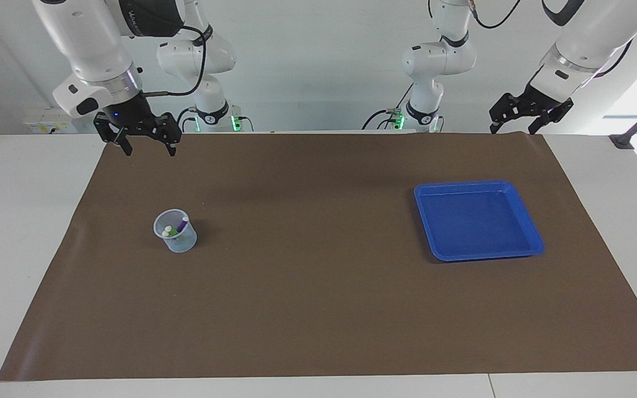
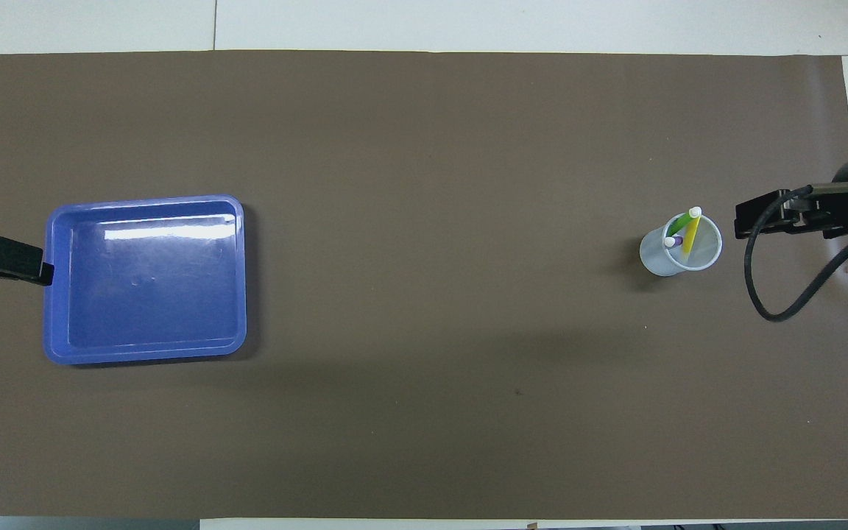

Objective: Right arm passes pens to left for tray arrangement

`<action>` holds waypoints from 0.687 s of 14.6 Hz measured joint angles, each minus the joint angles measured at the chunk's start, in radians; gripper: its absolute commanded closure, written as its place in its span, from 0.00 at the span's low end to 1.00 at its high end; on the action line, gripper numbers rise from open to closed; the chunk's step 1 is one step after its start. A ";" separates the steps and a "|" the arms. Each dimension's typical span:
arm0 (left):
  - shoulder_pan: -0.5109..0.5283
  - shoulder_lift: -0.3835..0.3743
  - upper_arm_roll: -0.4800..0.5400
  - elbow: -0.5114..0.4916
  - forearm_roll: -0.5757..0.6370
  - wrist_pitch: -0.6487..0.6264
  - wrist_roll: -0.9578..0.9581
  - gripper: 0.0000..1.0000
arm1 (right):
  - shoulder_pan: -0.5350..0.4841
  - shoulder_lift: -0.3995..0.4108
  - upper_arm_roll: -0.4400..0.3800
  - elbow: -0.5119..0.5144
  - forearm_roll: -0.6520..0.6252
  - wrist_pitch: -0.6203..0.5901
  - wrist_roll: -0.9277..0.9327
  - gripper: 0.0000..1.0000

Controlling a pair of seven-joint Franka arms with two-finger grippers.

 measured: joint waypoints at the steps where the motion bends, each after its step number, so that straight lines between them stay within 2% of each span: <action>1: -0.001 0.000 -0.001 0.000 0.000 0.000 0.000 0.00 | 0.000 0.000 0.000 0.000 0.000 0.000 0.000 0.00; 8: -0.019 0.000 -0.005 0.000 0.000 0.000 0.000 0.00 | -0.001 0.000 0.000 -0.003 0.000 -0.022 0.000 0.00; 10: -0.019 0.000 -0.005 0.000 0.000 0.000 0.000 0.00 | -0.002 -0.001 -0.001 -0.020 0.000 0.005 0.000 0.00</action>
